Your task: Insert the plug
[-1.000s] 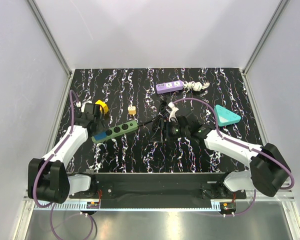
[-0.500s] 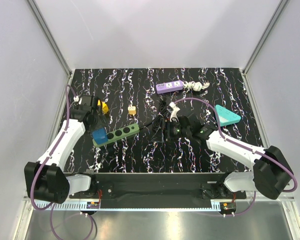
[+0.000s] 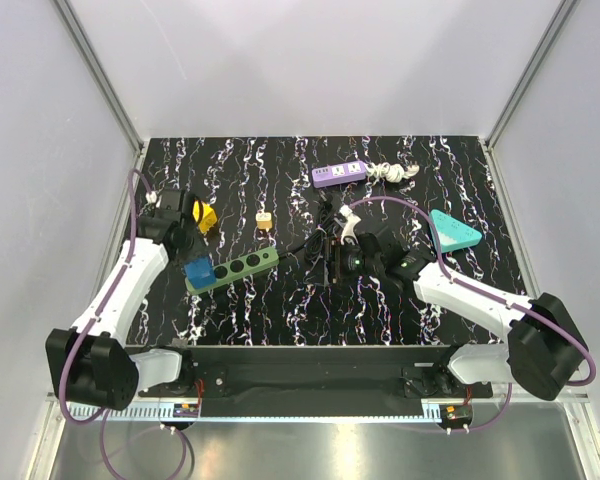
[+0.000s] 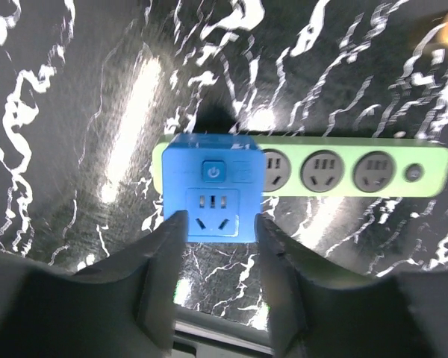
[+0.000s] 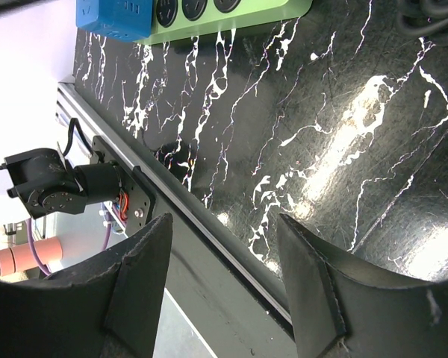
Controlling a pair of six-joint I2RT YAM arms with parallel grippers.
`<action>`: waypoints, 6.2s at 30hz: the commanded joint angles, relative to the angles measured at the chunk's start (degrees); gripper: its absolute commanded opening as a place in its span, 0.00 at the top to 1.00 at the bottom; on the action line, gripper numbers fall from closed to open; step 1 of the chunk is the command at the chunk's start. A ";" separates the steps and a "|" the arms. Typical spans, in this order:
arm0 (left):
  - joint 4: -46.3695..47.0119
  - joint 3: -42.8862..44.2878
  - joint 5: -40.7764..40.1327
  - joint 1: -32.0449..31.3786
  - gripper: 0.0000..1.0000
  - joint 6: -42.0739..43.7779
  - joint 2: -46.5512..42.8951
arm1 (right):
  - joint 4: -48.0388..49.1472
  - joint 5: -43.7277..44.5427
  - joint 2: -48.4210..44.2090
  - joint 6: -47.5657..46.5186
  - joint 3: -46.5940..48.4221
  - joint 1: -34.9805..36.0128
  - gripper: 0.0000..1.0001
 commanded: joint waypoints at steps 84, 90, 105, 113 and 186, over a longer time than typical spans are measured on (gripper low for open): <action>0.46 44.63 -1.13 9.23 0.16 -5.55 53.05 | -13.27 9.57 -1.47 -13.96 10.18 -0.25 0.00; 0.90 44.11 -0.51 9.23 0.59 -3.35 51.82 | -13.45 10.10 -2.17 -13.44 9.48 -0.25 0.00; 12.40 30.33 -17.43 -8.67 1.00 13.78 26.61 | -19.94 4.66 0.46 1.32 14.83 -14.47 0.05; 24.44 16.45 -28.55 -29.07 1.00 22.83 7.71 | -28.03 5.00 -1.29 1.76 30.90 -17.56 0.03; 147.50 -1.85 -64.40 -79.80 0.09 123.23 22.55 | -13.71 -20.84 -8.68 7.66 30.83 -18.27 1.00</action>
